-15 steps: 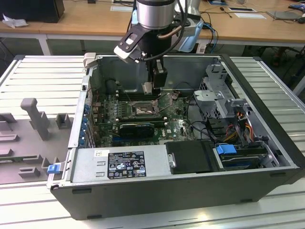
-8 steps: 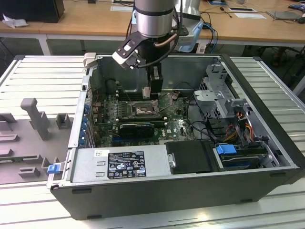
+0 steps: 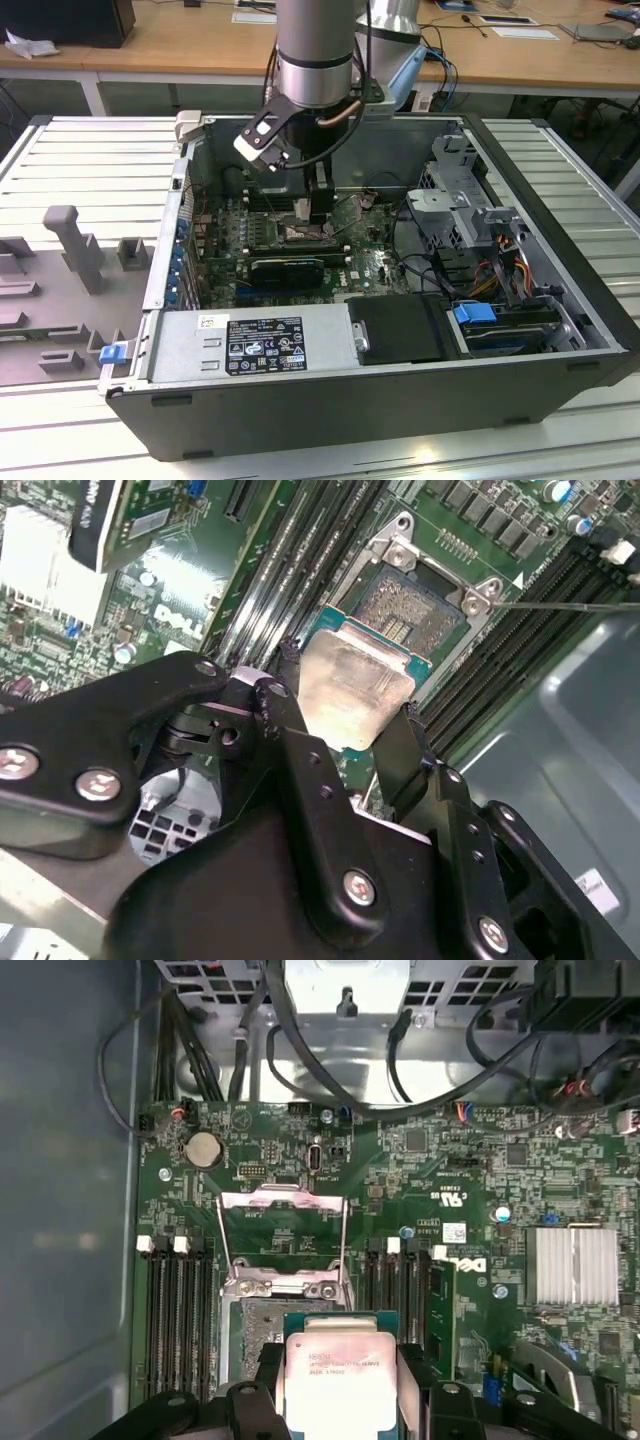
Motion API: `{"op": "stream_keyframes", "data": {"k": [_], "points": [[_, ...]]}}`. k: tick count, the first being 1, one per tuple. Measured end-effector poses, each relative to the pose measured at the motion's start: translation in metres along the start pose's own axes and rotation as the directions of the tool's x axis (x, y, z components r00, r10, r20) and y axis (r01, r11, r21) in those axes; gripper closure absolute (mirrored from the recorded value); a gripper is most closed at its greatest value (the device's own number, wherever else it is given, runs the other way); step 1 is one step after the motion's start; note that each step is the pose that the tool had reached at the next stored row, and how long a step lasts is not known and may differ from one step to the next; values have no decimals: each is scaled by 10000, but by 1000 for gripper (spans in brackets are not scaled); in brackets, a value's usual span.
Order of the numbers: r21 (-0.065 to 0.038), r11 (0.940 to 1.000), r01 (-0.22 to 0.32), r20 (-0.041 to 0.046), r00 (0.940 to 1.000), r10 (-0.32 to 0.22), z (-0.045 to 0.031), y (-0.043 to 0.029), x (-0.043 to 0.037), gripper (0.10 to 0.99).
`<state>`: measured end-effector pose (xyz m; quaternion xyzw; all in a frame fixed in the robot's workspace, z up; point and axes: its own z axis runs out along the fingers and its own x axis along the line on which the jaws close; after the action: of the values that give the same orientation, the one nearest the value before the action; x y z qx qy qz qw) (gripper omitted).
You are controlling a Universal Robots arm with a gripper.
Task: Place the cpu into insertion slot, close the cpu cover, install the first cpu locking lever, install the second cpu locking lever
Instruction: 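Place the cpu into insertion slot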
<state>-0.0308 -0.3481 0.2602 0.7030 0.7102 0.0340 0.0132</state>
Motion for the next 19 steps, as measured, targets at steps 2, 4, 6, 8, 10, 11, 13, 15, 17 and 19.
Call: {"op": "stream_keyframes", "data": {"k": [2,4,6,8,10,11,13,15,17,19], "points": [[2,10000,2,2,10000,-2,53,-20,37,553],[1,10000,1,0,10000,-1,92,-29,81,553],[3,10000,2,1,10000,-2,132,-36,137,553],[2,10000,2,-1,10000,-2,190,-50,171,553],[3,10000,2,1,10000,-2,221,-62,174,553],[2,10000,2,-1,10000,-2,228,-66,174,553],[4,10000,2,0,10000,-2,237,-82,174,553],[3,10000,1,-1,10000,-1,244,-99,178,553],[2,10000,3,-1,10000,-3,262,-123,185,553],[3,10000,3,-1,10000,-3,291,-149,197,553]]}}
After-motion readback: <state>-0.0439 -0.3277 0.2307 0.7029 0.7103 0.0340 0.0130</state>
